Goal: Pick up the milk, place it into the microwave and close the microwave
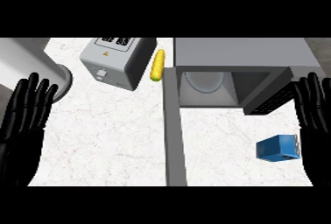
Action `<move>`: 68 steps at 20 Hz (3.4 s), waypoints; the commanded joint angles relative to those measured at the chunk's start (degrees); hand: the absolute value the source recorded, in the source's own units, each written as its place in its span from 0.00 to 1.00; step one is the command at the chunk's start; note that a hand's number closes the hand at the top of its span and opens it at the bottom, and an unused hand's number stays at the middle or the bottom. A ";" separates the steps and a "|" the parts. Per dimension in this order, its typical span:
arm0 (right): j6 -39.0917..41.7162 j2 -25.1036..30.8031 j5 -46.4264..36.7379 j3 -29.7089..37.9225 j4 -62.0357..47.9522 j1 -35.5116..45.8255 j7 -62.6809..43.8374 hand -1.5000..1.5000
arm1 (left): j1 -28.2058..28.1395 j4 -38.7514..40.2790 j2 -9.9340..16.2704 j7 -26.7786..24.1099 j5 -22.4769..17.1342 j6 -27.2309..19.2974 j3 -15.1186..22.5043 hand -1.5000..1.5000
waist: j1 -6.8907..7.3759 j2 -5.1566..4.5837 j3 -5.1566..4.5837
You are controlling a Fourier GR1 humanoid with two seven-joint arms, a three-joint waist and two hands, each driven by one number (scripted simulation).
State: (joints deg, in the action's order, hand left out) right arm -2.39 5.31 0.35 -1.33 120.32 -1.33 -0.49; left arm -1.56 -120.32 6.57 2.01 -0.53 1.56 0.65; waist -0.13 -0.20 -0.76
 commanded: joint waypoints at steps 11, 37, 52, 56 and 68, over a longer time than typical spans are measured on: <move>12.59 2.85 21.90 -0.05 12.48 -9.03 -8.86 0.00 | -5.37 -3.26 -3.36 3.39 -9.26 0.55 -4.11 0.00 | 0.01 0.34 0.77; 11.72 -0.59 11.00 9.48 -1.49 -11.17 -0.18 0.00 | -20.02 -7.02 -5.19 -3.84 -16.07 13.55 -12.51 0.00 | 0.30 0.26 0.76; 19.43 3.06 10.59 19.82 -22.10 -14.08 17.60 0.00 | -18.63 -6.24 -4.93 -3.83 -16.03 15.06 -14.09 0.00 | 0.00 0.23 0.76; 20.37 3.15 7.88 19.72 -30.68 -11.34 22.29 0.00 | -23.34 -10.77 -6.35 -3.66 -17.61 16.94 -14.67 0.00 | 0.33 0.24 0.77; 21.59 4.35 2.43 19.54 -42.57 -7.89 34.62 0.00 | -25.39 -12.56 -6.44 -0.90 -19.77 17.31 -14.71 0.00 | 0.28 0.25 0.77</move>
State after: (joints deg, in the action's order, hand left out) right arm 19.09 9.99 3.75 18.34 79.59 -8.98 31.31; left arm -27.91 -132.06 0.13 -1.81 -19.22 18.99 -12.77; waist 0.31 0.04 0.01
